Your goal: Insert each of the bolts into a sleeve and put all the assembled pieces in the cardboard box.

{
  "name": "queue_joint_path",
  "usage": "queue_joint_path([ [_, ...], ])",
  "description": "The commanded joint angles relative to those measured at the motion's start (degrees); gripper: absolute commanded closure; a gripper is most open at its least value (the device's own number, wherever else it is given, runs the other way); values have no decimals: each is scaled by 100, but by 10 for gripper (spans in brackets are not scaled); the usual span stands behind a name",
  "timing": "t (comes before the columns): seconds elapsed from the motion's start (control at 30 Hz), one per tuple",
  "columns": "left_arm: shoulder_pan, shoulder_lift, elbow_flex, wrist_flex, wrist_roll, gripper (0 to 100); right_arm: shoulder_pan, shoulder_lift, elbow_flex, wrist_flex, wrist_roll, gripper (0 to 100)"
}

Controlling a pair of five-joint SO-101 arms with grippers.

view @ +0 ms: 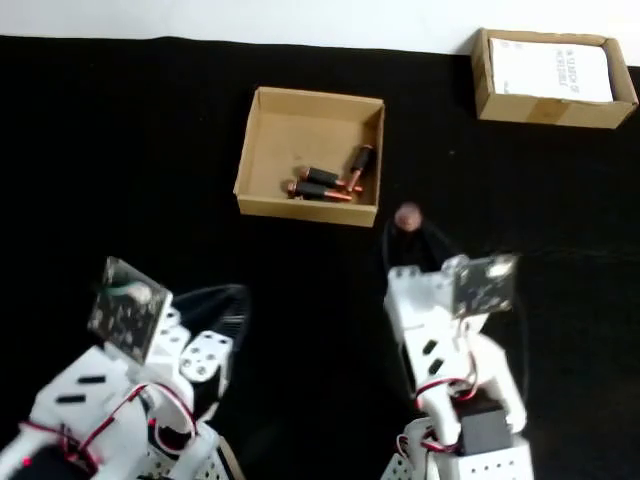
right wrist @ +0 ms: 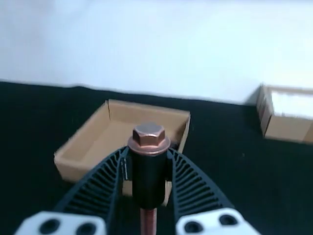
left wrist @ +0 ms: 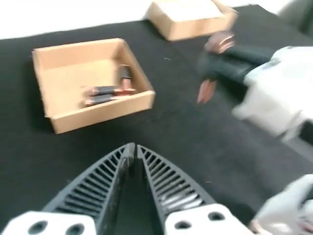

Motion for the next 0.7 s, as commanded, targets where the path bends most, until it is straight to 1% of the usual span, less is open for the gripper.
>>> queue_joint_path([
  [0.0, -910, -743, 875, -536, -360, 977, 92, 1657, -1560, -330, -18, 991],
  [0.1, -1648, -1218, 1780, -1064, -334, 979, 92, 3301, -2686, -338, -9, 991],
  [0.17, -1895, -1138, 2255, -1354, -273, 992, 84, 4338, -3354, -321, 0, 991],
  [0.2, -1947, -1095, 2466, -1433, -114, 992, 84, 4857, -3653, -321, 79, 991],
  [0.33, -2044, -1086, 3240, -1670, 862, 992, 31, 6686, -4743, -321, 1143, 991],
  [0.4, -2044, -1086, 3670, -1846, 1213, 992, -40, 7459, -5385, -321, 1556, 991],
  [0.47, -2044, -1086, 4110, -2101, 1433, 992, -75, 8163, -5982, -321, 1925, 991],
  [0.57, -2114, -1086, 4831, -2637, 1547, 992, -180, 9112, -6765, -321, 2725, 991],
  [0.63, -2378, -1015, 5138, -3077, 1749, 992, -224, 9666, -7187, -321, 3332, 991],
  [0.67, -2545, -1033, 5103, -3095, 1899, 992, -233, 9930, -7389, -321, 3587, 991],
])
